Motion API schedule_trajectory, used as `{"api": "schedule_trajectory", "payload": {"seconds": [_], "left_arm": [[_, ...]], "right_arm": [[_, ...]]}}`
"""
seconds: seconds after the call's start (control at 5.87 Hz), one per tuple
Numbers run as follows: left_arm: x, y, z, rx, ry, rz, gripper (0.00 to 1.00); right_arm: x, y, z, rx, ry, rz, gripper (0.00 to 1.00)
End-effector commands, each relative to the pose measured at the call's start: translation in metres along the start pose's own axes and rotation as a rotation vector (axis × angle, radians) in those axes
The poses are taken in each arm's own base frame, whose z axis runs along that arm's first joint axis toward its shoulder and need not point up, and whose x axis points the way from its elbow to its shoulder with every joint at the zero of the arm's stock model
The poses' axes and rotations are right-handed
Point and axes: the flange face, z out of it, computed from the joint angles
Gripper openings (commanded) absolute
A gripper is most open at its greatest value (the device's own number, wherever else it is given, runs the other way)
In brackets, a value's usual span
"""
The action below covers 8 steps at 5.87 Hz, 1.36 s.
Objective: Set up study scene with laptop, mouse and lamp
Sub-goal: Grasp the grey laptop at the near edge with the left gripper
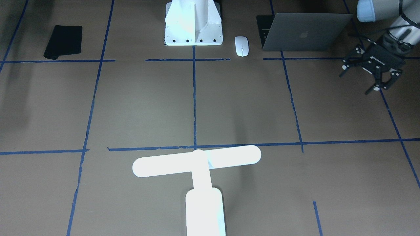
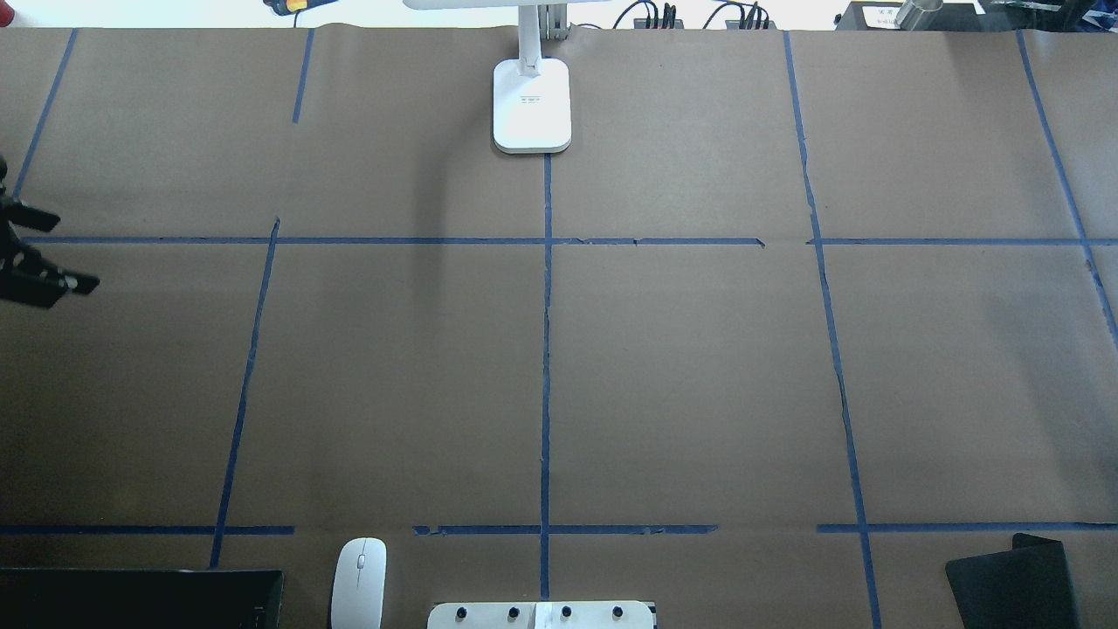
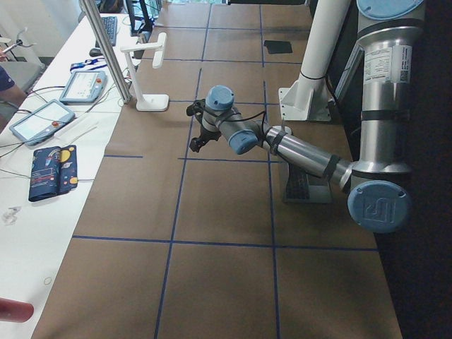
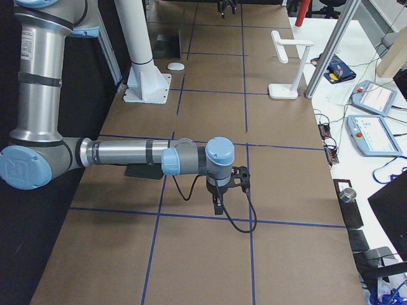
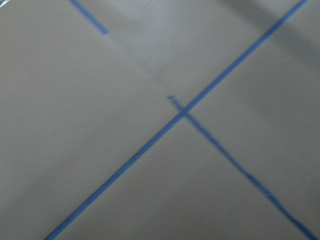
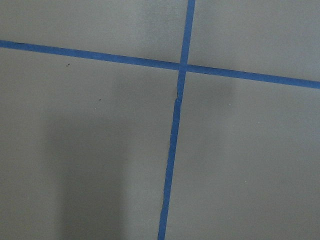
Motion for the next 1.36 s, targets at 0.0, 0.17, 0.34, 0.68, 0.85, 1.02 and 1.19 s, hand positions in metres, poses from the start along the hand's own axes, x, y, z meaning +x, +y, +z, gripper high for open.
{"api": "schedule_trajectory", "payload": {"seconds": [0.0,0.17,0.34,0.68,0.85,1.02,1.19], "left_arm": [[0.082,0.031,-0.025,-0.04,0.118,0.13,1.0],[0.118,0.028,-0.027,-0.046,0.187,0.206,0.99],[0.136,0.036,-0.027,-0.058,0.231,0.324,0.99],[0.15,0.064,-0.03,-0.11,0.277,0.45,0.99],[0.162,0.076,-0.021,-0.151,0.323,0.463,0.98],[0.173,0.081,-0.012,-0.177,0.363,0.482,0.97],[0.175,0.093,-0.011,-0.209,0.378,0.476,0.97]], "right_arm": [[-0.001,0.0,0.002,-0.005,0.001,-0.001,1.0],[-0.001,0.0,0.003,-0.006,0.0,-0.002,1.0],[-0.001,0.0,0.003,-0.006,0.0,-0.004,1.0],[-0.001,0.0,0.003,-0.007,0.001,-0.001,1.0],[-0.001,0.0,0.003,-0.007,0.001,-0.001,1.0],[-0.001,0.0,0.003,-0.007,0.0,-0.003,1.0],[0.0,-0.001,0.003,-0.007,0.002,-0.004,1.0]]}}
